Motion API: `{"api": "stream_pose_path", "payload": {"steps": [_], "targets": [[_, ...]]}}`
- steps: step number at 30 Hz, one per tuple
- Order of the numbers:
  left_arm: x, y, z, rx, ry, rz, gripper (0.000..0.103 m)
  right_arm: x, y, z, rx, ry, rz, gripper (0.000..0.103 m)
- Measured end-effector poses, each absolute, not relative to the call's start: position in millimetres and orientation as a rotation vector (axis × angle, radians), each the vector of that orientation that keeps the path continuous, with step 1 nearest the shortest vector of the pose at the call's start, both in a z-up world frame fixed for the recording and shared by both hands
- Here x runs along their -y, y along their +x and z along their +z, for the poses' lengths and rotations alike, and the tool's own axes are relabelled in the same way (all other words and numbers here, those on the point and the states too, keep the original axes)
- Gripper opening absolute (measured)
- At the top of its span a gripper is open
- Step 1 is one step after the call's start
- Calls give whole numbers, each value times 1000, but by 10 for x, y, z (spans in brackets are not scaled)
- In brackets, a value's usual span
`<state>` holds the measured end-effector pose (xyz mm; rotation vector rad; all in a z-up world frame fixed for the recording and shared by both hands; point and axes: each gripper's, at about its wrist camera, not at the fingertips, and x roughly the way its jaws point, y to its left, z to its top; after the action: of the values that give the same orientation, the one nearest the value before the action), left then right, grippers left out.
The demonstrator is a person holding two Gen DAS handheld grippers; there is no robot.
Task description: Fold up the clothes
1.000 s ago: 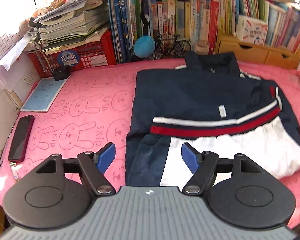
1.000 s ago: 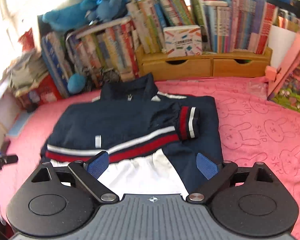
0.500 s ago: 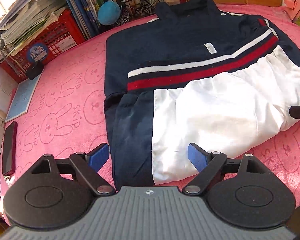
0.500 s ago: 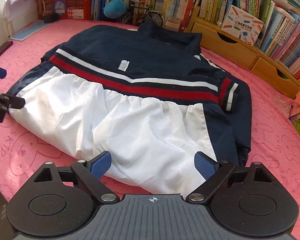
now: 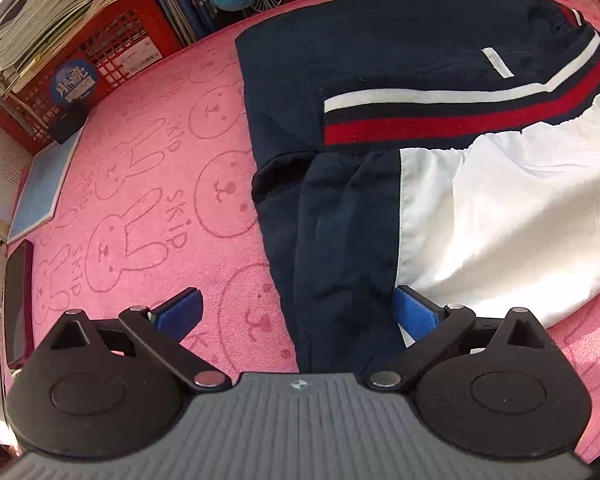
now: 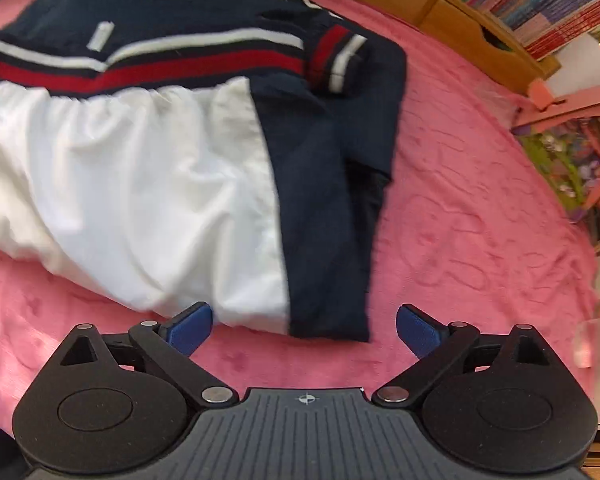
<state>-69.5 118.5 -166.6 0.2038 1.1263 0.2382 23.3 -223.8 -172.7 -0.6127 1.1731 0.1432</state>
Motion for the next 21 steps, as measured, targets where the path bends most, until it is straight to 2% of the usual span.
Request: {"api": "stream_pose_path", "payload": {"steps": [2, 5, 7, 8, 9, 10, 11, 12, 15, 19, 21], "targets": [[-1227, -725, -1605, -1132, 197, 251, 92, 2299, 160, -1659, -1146, -679, 184, 91], [-1148, -891, -1445, -1101, 173, 170, 91, 2193, 54, -1480, -1046, -698, 365, 89], [-1052, -983, -1377, -1085, 129, 93, 92, 2025, 64, -1408, -969, -700, 456, 83], [-975, -970, -1422, -1104, 126, 64, 93, 1935, 88, -1435, -955, -719, 497, 66], [-931, -946, -1512, -1136, 154, 89, 93, 1845, 115, -1476, -947, -742, 537, 42], [-887, -921, -1603, -1168, 182, 115, 92, 1755, 142, -1517, -938, -766, 577, 33], [-842, -897, -1694, -1200, 210, 141, 98, 1706, 169, -1600, -948, -798, 607, 24], [-906, -894, -1703, -1207, 163, 162, 103, 1723, 203, -1687, -959, -811, 617, 24], [-1100, -898, -1724, -1232, 26, 210, 103, 2115, 389, -1901, -1023, -715, 542, 24], [-1260, -932, -1670, -1292, -29, 253, 103, 2565, 617, -1899, -1146, -627, 413, 34], [-1283, -944, -1551, -1302, -11, 275, 89, 2589, 652, -1769, -1134, -629, 414, 34]]}}
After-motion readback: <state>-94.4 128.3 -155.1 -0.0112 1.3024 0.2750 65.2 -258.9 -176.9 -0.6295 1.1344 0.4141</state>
